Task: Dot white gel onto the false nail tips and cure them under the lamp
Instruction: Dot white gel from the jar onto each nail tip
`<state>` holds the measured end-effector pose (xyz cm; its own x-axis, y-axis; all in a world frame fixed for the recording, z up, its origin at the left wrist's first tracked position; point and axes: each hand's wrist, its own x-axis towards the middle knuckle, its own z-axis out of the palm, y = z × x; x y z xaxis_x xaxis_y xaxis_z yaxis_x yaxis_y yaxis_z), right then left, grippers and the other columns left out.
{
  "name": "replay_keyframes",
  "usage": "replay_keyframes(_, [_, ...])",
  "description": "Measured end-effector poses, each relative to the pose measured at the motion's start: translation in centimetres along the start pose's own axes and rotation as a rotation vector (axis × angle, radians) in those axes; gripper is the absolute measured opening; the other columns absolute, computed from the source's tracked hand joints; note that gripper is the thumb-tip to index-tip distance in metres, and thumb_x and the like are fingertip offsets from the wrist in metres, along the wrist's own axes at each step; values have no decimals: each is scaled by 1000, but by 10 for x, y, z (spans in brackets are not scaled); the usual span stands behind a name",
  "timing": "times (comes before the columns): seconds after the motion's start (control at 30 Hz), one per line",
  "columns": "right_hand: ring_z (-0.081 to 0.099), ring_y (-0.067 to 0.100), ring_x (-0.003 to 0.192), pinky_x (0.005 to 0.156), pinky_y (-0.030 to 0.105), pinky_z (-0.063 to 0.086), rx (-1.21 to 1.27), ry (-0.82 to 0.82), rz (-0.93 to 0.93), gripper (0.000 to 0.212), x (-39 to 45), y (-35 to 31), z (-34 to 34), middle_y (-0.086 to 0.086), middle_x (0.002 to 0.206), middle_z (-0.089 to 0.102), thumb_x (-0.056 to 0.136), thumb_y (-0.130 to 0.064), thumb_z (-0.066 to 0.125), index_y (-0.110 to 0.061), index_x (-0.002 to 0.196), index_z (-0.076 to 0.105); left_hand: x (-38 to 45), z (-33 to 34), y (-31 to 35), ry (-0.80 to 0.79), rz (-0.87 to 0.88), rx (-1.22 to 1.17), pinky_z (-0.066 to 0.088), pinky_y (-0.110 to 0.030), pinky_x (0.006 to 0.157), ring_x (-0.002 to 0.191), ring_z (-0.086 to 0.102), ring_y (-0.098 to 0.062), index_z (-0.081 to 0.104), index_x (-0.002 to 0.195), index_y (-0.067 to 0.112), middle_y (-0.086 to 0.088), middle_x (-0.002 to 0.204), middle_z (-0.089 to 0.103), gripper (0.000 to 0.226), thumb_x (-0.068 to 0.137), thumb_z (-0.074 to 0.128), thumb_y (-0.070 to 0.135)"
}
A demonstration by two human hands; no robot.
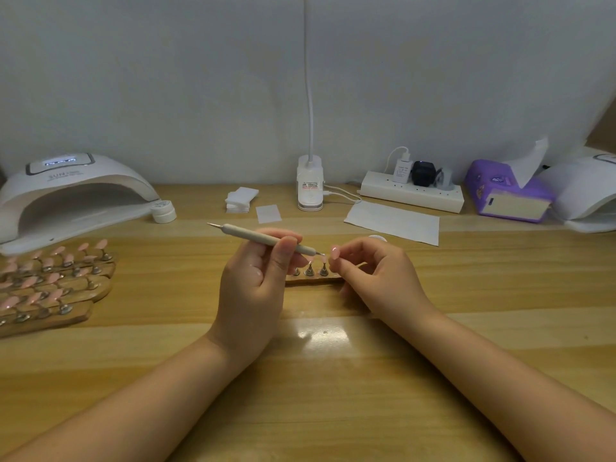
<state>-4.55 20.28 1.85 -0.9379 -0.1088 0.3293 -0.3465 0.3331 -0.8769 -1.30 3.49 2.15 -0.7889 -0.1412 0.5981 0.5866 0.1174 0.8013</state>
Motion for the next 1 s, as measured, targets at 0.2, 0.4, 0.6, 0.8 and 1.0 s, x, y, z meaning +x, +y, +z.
replay_keyframes(0.2, [65,18,57,61,40,57,-50,-14,-37,3,-1,0,1,-5,81,68,89,-20,66,-21,89,69,-2,2,1,-24,53,53,53,-18,73,83,68,-7,59,101,21,2,89,68,11,93,51,25])
replay_keyframes(0.4, [65,19,53,60,39,56,-62,-12,-45,5,-2,0,2,-6,83,68,89,-24,66,-20,91,68,-3,2,1,-38,99,101,53,-18,75,85,68,-6,58,103,22,7,91,68,11,93,52,20])
replay_keyframes(0.6, [65,16,51,58,35,55,-78,-19,-60,4,-1,2,2,-6,84,69,89,-23,66,-20,91,68,-3,2,1,-54,153,133,54,-20,74,84,68,-6,56,102,26,5,90,67,9,94,51,27])
replay_keyframes(0.8, [65,17,52,57,37,56,-88,-19,-77,4,-1,3,2,-8,84,69,89,-22,67,-21,91,69,-2,2,0,-58,172,145,54,-19,74,84,68,-5,55,102,25,6,91,67,10,94,49,27])
replay_keyframes(1.0, [65,26,59,62,45,55,-91,-18,-86,6,-2,2,2,-7,84,70,89,-23,67,-19,91,70,-2,2,-1,-66,188,161,53,-18,74,84,68,-4,54,103,27,6,91,66,11,94,49,27])
